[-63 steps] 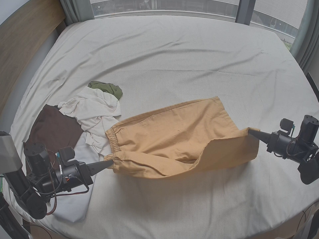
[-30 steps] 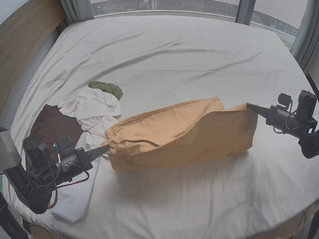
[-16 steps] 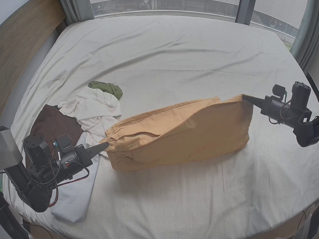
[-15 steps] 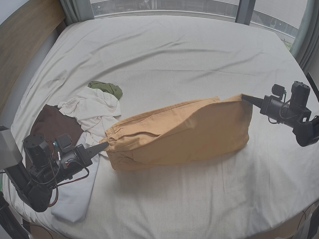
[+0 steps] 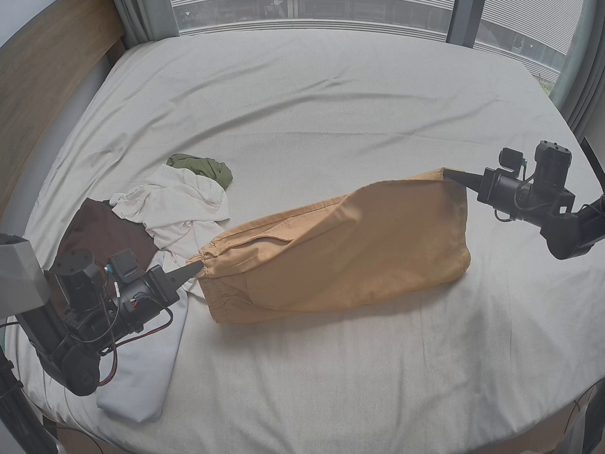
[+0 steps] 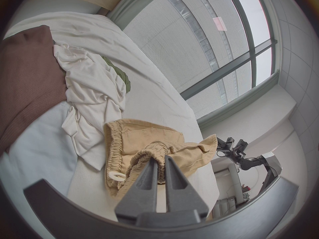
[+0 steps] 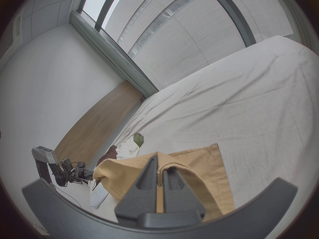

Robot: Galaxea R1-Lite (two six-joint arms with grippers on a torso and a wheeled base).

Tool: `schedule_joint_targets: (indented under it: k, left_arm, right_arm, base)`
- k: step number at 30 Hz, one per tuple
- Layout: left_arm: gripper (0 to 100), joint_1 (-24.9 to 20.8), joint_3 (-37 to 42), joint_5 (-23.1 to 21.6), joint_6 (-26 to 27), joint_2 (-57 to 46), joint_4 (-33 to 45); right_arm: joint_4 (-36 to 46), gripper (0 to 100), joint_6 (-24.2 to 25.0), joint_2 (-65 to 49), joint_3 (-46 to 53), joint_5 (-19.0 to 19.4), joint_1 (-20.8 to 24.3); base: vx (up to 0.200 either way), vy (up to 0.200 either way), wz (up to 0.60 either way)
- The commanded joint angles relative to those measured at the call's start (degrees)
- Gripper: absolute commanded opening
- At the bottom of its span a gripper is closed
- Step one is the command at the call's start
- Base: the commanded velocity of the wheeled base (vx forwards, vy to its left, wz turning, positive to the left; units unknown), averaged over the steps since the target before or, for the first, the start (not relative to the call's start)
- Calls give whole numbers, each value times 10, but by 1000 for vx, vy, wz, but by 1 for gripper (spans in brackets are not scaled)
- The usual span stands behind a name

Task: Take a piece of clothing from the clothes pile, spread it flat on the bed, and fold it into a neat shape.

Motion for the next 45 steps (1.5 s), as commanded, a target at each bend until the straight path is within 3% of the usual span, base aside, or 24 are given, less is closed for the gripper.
schedule_joint_targets:
  k: [1,27,28,31,32,33,36,45]
  left_arm:
    - [0,-1,-15,15,0,32,-1]
    - [0,1,-55,32,-4,65,-1]
    - [100,1,-56,32,-4,65,-1]
    - [100,7,-57,32,-4,65,-1]
    - [100,9,-59,32,-4,65,-1]
    - [100,9,-59,32,-4,65,-1]
    - [100,15,-69,48,-6,65,-1]
    - [100,1,-62,57,-12,27,-2]
  right_arm:
    - [10,0,-2,37,-32,0,2]
    - [12,0,-3,112,-116,0,12]
    - [11,0,-3,112,-120,0,12]
    - [12,0,-3,120,-130,0,12]
    - [11,100,-3,125,-135,-2,13]
    - [11,100,-3,125,-135,-2,13]
    - [4,100,-3,146,-163,-68,25]
    - [8,100,0,78,-108,-75,28]
  base:
    - [0,0,0]
    - [0,0,0]
    - [0,0,0]
    - [0,0,0]
    - [0,0,0]
    - [0,0,0]
    - [0,0,0]
    - [0,0,0]
